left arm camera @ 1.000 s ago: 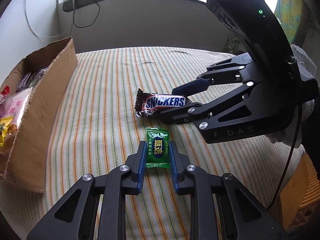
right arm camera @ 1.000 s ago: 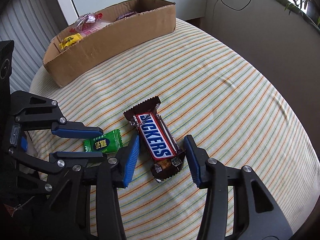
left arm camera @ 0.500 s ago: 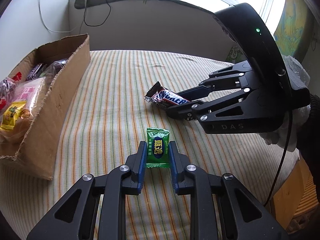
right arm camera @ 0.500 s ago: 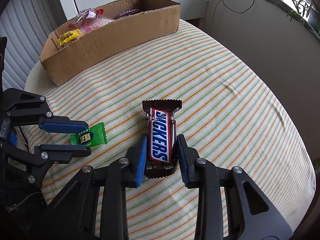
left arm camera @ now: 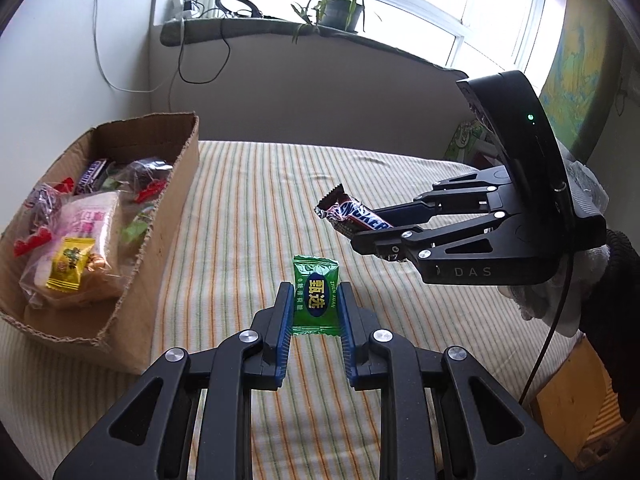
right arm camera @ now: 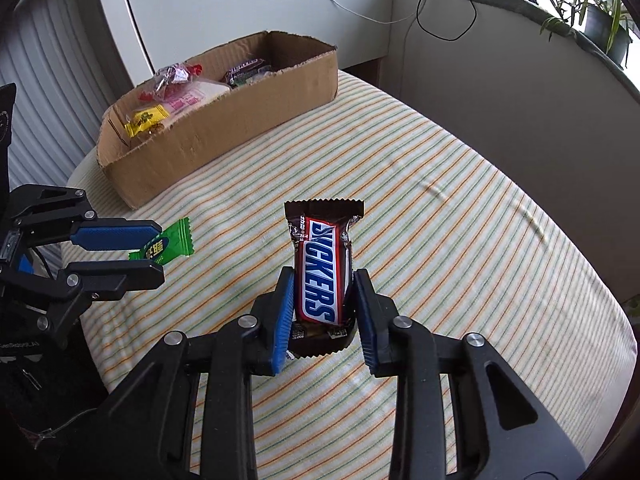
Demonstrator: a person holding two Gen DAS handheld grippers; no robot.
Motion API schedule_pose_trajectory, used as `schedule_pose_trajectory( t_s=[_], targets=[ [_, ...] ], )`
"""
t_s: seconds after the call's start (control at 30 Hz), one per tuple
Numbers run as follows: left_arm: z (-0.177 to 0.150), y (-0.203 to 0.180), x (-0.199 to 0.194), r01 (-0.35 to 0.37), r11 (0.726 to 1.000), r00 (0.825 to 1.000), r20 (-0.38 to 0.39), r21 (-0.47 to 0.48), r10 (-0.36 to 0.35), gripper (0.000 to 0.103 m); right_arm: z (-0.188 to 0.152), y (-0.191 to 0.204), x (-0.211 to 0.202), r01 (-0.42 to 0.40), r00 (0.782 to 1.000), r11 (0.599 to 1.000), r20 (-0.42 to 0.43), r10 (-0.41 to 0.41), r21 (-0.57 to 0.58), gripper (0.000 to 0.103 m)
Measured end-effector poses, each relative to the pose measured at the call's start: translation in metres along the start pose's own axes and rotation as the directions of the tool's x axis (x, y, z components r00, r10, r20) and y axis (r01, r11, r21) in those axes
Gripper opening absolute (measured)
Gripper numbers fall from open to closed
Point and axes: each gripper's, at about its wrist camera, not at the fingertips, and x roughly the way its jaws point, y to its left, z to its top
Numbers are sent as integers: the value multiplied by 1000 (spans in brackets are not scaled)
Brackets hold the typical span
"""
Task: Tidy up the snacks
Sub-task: 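Carry the green candy and Snickers bar over the box and lower them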
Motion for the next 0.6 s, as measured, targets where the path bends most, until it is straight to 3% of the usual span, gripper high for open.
schedule_pose_trajectory(
  t_s=[0.27, 0.6],
  targets=[
    [10, 31, -28, -34, 999, 997, 71, -35, 36, 20, 37, 18, -16, 2, 998, 1000, 68, -2, -7, 30],
    [21, 77, -51, -103, 992, 986, 121, -76, 112, 20, 89, 41, -8, -2, 995, 999, 104, 6, -38, 30]
  ],
)
